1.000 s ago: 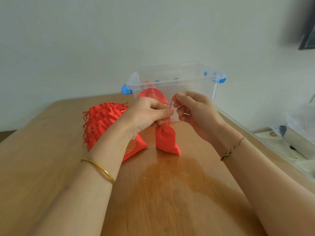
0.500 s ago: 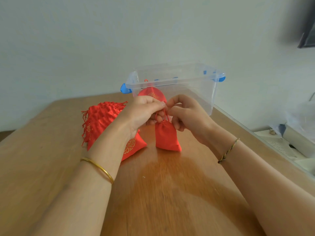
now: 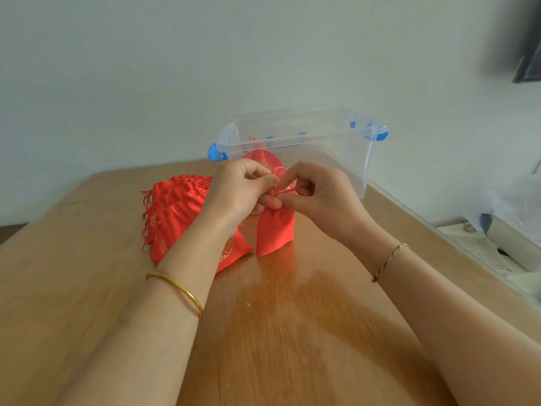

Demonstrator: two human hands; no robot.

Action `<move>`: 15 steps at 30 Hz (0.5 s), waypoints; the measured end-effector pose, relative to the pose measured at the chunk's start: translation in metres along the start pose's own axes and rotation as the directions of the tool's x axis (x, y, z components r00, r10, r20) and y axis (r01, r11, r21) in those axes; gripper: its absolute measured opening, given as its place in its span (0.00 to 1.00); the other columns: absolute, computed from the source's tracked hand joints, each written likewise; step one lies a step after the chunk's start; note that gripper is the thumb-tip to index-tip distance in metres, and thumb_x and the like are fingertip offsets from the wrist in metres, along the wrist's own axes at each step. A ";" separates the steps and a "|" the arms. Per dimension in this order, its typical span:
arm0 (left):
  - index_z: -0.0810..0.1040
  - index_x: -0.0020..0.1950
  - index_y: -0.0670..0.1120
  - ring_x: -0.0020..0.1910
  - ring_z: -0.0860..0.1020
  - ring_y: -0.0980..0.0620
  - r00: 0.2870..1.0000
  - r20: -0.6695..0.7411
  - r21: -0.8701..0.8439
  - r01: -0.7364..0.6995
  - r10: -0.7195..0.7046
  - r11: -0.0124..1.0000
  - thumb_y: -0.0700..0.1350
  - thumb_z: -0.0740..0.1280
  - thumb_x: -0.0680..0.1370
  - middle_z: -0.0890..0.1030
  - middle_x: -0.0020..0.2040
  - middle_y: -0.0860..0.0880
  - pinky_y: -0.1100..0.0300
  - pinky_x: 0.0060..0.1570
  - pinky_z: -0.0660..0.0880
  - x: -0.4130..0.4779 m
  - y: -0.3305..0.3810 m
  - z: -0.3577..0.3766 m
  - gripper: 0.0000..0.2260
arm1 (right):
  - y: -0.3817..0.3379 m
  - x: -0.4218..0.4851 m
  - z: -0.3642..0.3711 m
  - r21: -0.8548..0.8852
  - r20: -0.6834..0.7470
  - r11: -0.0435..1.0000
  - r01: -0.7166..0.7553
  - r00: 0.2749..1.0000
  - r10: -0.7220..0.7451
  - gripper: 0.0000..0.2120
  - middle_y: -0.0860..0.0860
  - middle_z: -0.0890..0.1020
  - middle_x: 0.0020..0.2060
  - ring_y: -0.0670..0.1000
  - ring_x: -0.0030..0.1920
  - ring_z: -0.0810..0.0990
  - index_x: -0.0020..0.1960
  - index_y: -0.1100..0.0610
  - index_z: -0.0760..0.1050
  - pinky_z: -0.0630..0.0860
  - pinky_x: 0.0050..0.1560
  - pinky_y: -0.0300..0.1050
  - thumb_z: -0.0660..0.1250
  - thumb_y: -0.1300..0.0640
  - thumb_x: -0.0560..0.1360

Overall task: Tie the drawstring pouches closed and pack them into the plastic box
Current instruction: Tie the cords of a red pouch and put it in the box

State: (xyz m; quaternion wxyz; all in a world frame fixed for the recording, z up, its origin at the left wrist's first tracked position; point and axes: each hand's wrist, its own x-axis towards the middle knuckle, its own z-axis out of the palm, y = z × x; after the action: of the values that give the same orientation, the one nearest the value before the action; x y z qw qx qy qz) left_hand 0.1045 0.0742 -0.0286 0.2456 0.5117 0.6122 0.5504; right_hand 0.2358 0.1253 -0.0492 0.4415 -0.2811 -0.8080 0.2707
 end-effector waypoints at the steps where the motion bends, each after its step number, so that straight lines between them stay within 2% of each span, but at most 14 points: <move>1: 0.75 0.38 0.44 0.23 0.78 0.59 1.000 0.001 -0.004 0.000 0.000 1.000 0.37 0.66 0.76 0.78 0.22 0.53 0.69 0.20 0.68 0.000 0.000 0.000 0.07 | -0.001 -0.001 0.000 -0.043 -0.006 0.999 0.024 1.000 -0.024 0.06 0.38 0.70 0.21 0.40 0.27 0.69 0.41 0.55 0.78 0.62 0.30 0.32 0.72 0.62 0.67; 3: 0.75 0.39 0.44 0.23 0.78 0.59 1.000 0.005 -0.008 0.008 -0.008 1.000 0.37 0.66 0.76 0.78 0.22 0.53 0.69 0.21 0.69 0.000 0.000 0.001 0.06 | -0.002 -0.002 0.001 -0.142 -0.021 0.987 0.074 0.997 -0.077 0.04 0.39 0.70 0.22 0.41 0.28 0.69 0.43 0.55 0.80 0.63 0.32 0.36 0.71 0.61 0.68; 5: 0.76 0.39 0.44 0.23 0.78 0.59 1.000 0.006 -0.011 0.021 -0.021 1.000 0.37 0.66 0.76 0.78 0.22 0.53 0.69 0.22 0.70 0.000 -0.001 0.001 0.06 | -0.002 -0.002 0.002 -0.245 -0.012 0.964 0.106 0.994 -0.112 0.04 0.40 0.68 0.26 0.43 0.31 0.68 0.43 0.53 0.81 0.67 0.35 0.44 0.70 0.58 0.68; 7: 0.76 0.39 0.44 0.26 0.78 0.57 0.999 -0.001 -0.024 0.046 -0.046 0.999 0.37 0.66 0.75 0.79 0.24 0.52 0.67 0.25 0.71 0.001 0.000 0.001 0.06 | -0.002 -0.001 0.003 -0.267 -0.006 0.960 0.087 0.996 -0.092 0.03 0.41 0.69 0.28 0.44 0.32 0.69 0.42 0.54 0.81 0.69 0.36 0.45 0.69 0.58 0.69; 8: 0.76 0.41 0.44 0.29 0.79 0.54 0.998 0.004 -0.048 0.068 -0.068 0.997 0.36 0.66 0.75 0.80 0.26 0.51 0.65 0.27 0.71 0.002 0.001 -0.001 0.04 | -0.002 -0.001 0.002 -0.217 -0.016 0.975 0.043 0.999 -0.047 0.03 0.41 0.70 0.27 0.42 0.30 0.70 0.42 0.55 0.81 0.69 0.34 0.41 0.69 0.59 0.69; 10: 0.76 0.47 0.44 0.35 0.78 0.51 0.994 0.041 -0.121 0.108 -0.104 0.987 0.33 0.67 0.72 0.80 0.35 0.47 0.64 0.27 0.71 0.001 0.005 -0.004 0.07 | -0.002 0.000 0.000 0.008 -0.008 0.993 -0.120 0.993 0.120 0.04 0.42 0.71 0.25 0.39 0.25 0.70 0.40 0.60 0.80 0.65 0.30 0.31 0.68 0.61 0.71; 11: 0.75 0.50 0.43 0.36 0.77 0.51 0.993 0.056 -0.133 0.112 -0.105 0.985 0.32 0.67 0.71 0.79 0.41 0.45 0.65 0.26 0.72 0.001 0.007 -0.004 0.11 | -0.002 0.001 -0.002 0.144 0.020 0.965 -0.217 0.976 0.217 0.05 0.44 0.71 0.24 0.39 0.23 0.68 0.39 0.61 0.80 0.64 0.27 0.30 0.68 0.62 0.72; 13: 0.74 0.52 0.43 0.37 0.76 0.54 0.998 0.027 -0.053 0.051 -0.049 0.997 0.30 0.68 0.70 0.75 0.48 0.44 0.70 0.25 0.71 -0.002 0.010 -0.003 0.14 | 0.002 0.002 -0.003 0.340 0.110 0.859 -0.383 0.923 0.368 0.12 0.44 0.68 0.21 0.42 0.21 0.64 0.32 0.57 0.76 0.60 0.24 0.35 0.67 0.61 0.74; 15: 0.74 0.48 0.44 0.38 0.75 0.56 0.999 -0.008 0.004 -0.035 0.035 0.999 0.31 0.67 0.70 0.74 0.46 0.46 0.73 0.23 0.69 -0.004 0.012 -0.001 0.11 | 0.004 0.002 -0.003 0.459 0.190 0.745 -0.484 0.873 0.450 0.16 0.44 0.63 0.20 0.44 0.22 0.59 0.28 0.55 0.73 0.54 0.23 0.37 0.66 0.61 0.74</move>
State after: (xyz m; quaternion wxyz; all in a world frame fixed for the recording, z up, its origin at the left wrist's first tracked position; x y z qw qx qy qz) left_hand 0.1093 0.0688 -0.0178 0.2324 0.5205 0.6052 0.5557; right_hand 0.2381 0.1302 -0.0497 0.3889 -0.3432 -0.6297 0.5783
